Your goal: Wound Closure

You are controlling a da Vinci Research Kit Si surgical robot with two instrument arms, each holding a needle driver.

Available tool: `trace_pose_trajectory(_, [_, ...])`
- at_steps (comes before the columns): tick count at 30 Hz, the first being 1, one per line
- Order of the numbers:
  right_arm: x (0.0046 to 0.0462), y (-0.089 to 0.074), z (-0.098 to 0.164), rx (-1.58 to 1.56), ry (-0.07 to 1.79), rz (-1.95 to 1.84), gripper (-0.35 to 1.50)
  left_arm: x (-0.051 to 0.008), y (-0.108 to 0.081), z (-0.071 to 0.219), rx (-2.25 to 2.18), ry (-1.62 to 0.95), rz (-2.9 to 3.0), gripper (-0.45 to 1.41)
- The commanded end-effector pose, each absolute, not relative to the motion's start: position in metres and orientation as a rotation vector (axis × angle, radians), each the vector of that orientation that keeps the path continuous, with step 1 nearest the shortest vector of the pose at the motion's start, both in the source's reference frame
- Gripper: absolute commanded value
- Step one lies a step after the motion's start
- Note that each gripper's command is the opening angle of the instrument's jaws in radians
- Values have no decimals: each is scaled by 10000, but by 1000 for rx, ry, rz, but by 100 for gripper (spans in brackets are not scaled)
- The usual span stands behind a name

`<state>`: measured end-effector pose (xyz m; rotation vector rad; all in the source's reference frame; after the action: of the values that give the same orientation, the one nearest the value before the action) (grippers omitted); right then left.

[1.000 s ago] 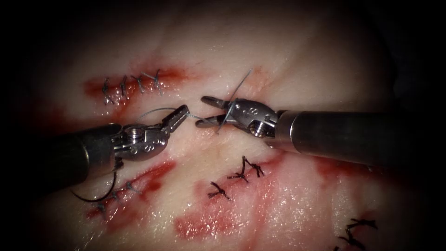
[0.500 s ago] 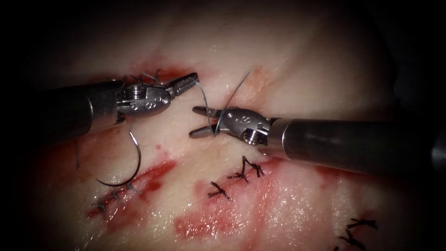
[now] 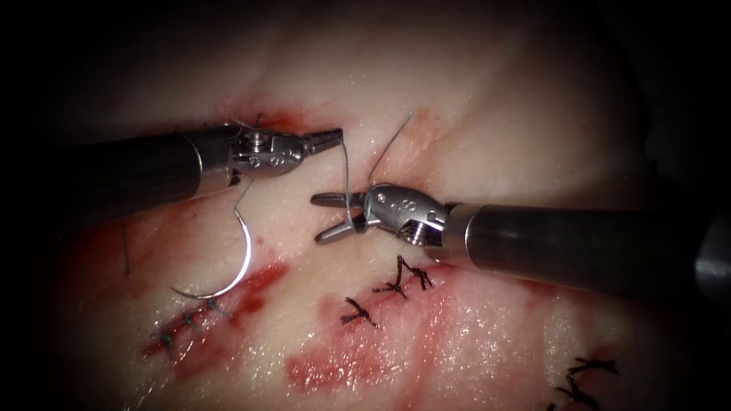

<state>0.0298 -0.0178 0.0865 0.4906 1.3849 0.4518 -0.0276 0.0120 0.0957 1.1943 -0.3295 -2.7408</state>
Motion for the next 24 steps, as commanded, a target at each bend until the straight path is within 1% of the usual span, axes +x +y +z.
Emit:
trace_pose_trajectory(1, [305,-176,869,500,1410,469,48,-281,126,965,1200,-335,-2743,-45])
trace_pose_trajectory(4, [301,-175,870,530,1474,516,37,-277,121,979,1195,-330,-2744,-45])
trace_pose_trajectory(7, [299,-173,871,568,1553,588,34,-276,112,985,1196,-335,-2752,-45])
trace_pose_trajectory(12, [298,-169,873,580,1667,749,34,-278,97,982,1203,-332,-2763,-45])
trace_pose_trajectory(15, [297,-167,874,586,1710,797,39,-281,87,977,1222,-323,-2788,-45])
trace_pose_trajectory(17, [297,-166,874,590,1735,806,51,-282,79,973,1230,-347,-2803,-45])
trace_pose_trajectory(20, [295,-164,873,575,1756,845,56,-284,66,965,1214,-408,-2849,-45])
trace_pose_trajectory(22, [292,-162,871,555,1778,879,56,-285,59,961,1207,-442,-2878,-45])
trace_pose_trajectory(24, [288,-159,868,533,1782,908,61,-285,54,957,1206,-467,-2894,-45])
